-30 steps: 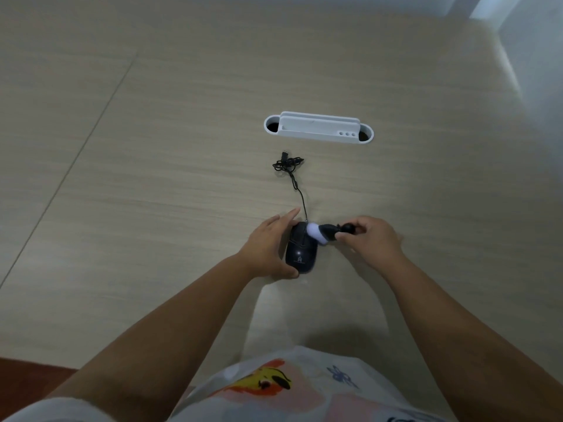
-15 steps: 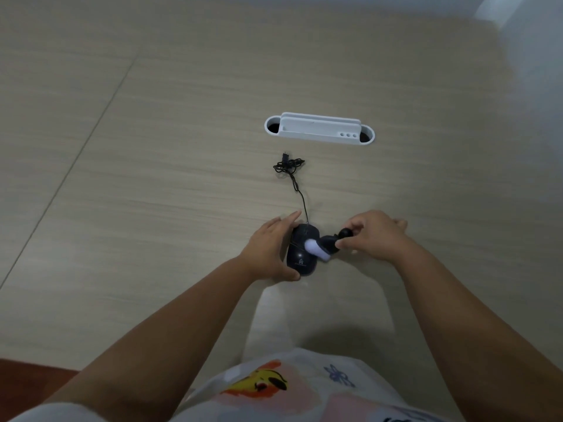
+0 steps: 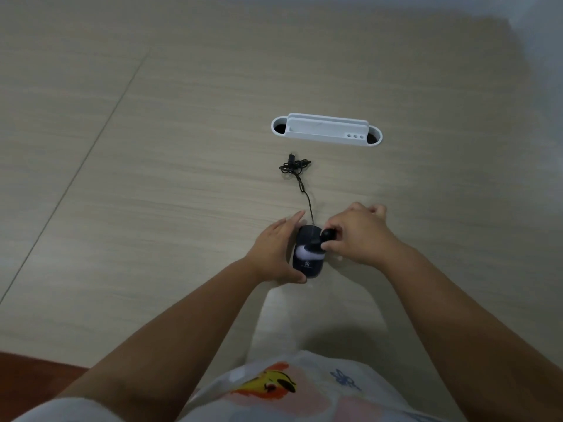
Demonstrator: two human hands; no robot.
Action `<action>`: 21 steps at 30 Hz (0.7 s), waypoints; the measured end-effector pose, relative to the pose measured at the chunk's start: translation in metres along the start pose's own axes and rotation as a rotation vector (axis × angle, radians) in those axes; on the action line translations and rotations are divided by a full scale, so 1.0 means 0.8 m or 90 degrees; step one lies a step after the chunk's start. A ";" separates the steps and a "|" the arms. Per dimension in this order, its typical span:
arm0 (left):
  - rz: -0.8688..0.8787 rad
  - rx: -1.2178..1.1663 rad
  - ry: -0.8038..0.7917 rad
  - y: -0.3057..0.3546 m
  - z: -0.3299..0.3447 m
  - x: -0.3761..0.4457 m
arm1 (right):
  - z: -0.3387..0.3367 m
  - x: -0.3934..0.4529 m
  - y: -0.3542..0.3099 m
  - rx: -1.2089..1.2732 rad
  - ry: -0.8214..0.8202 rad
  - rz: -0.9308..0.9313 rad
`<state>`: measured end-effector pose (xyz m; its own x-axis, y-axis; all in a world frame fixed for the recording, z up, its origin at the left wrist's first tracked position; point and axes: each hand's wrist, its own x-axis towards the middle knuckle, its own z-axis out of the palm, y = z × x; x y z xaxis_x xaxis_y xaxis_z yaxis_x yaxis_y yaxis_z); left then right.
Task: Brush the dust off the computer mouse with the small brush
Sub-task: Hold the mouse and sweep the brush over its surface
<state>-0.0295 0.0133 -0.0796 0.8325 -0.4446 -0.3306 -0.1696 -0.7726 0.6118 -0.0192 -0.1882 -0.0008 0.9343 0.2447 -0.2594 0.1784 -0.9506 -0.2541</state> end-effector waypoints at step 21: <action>-0.009 -0.011 -0.006 0.013 0.002 0.002 | -0.013 0.037 -0.006 -0.071 0.024 -0.013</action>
<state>-0.0305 0.0037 -0.0748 0.8292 -0.4386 -0.3463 -0.1488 -0.7706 0.6197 0.0110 -0.1786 0.0026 0.9404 0.2594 -0.2200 0.2293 -0.9612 -0.1534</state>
